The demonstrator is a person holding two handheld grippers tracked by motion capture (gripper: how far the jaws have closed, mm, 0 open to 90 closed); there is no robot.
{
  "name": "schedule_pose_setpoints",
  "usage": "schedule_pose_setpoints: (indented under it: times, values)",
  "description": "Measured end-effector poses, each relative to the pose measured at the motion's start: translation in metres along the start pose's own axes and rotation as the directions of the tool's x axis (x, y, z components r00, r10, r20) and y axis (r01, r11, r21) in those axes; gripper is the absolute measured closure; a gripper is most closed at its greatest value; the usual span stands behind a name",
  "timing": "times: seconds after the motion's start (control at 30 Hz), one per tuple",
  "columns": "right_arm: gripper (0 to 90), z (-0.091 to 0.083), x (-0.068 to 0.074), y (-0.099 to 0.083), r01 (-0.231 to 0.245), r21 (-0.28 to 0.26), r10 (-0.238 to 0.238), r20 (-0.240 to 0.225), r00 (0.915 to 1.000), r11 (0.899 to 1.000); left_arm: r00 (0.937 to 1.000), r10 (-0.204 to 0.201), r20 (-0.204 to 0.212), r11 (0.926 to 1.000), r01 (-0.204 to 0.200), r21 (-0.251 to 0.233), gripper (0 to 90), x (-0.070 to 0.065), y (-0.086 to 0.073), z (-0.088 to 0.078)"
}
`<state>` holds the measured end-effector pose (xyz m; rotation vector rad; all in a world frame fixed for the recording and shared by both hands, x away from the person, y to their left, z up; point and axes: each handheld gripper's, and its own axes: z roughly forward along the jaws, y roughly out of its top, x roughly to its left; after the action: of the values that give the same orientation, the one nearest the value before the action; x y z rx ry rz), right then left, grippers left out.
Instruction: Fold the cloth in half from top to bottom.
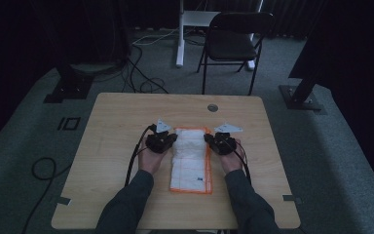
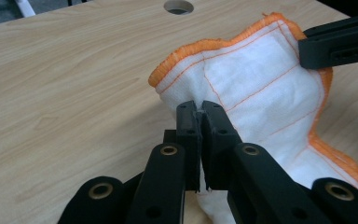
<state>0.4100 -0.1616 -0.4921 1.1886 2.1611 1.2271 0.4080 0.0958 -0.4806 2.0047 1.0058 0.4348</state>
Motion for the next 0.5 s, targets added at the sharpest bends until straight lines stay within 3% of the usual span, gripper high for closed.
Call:
schedule_pose_setpoints:
  times: [0.5]
  values:
    - [84.8,-0.021,0.011,-0.008,0.015,-0.019,-0.015,-0.029,0.9995,1.0,0.9995,0.013,0.029,0.9997,-0.012,-0.021,87.4,-0.012,-0.008,-0.021]
